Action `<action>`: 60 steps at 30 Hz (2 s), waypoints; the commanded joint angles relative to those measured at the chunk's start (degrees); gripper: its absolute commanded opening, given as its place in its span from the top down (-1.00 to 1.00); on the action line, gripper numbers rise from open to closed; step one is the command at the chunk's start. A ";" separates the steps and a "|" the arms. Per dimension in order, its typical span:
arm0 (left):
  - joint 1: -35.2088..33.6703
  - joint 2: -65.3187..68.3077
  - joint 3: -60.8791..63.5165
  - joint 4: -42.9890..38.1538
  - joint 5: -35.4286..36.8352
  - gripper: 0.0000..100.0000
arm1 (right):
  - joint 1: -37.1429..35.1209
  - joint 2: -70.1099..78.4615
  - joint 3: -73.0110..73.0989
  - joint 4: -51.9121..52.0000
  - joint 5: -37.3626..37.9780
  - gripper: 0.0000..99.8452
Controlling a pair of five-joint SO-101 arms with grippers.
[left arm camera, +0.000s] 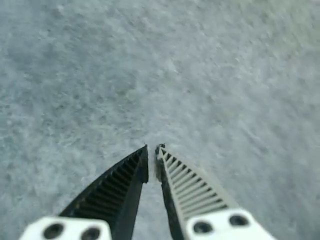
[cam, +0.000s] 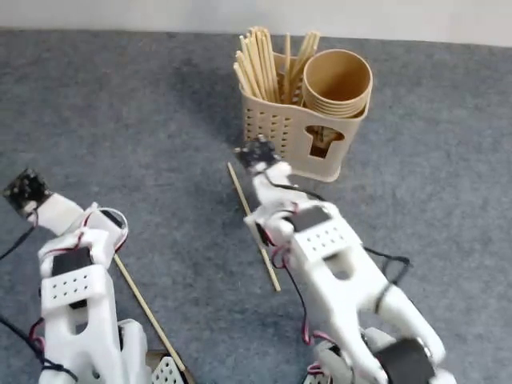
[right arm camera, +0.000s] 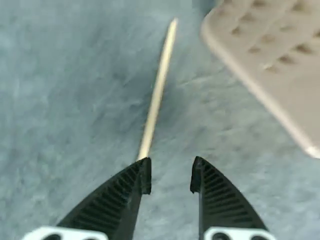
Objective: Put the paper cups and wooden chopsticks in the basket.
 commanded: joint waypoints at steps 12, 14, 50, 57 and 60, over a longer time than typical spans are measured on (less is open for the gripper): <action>-3.21 -1.10 1.98 -4.75 0.18 0.90 | -2.33 24.31 -18.86 3.30 0.97 0.81; -3.21 -1.10 2.07 -4.75 0.18 0.90 | -2.33 26.77 -20.18 3.30 0.97 0.81; -5.76 -1.10 1.98 -4.75 0.26 0.90 | -4.26 -8.22 -21.32 12.09 -6.24 0.99; -5.67 -1.10 2.07 -4.75 0.26 0.91 | -1.98 -18.15 -20.88 -4.26 -5.89 0.99; -5.67 -1.10 2.07 -4.75 0.26 0.91 | -0.22 -20.79 -20.70 -13.76 -5.89 0.99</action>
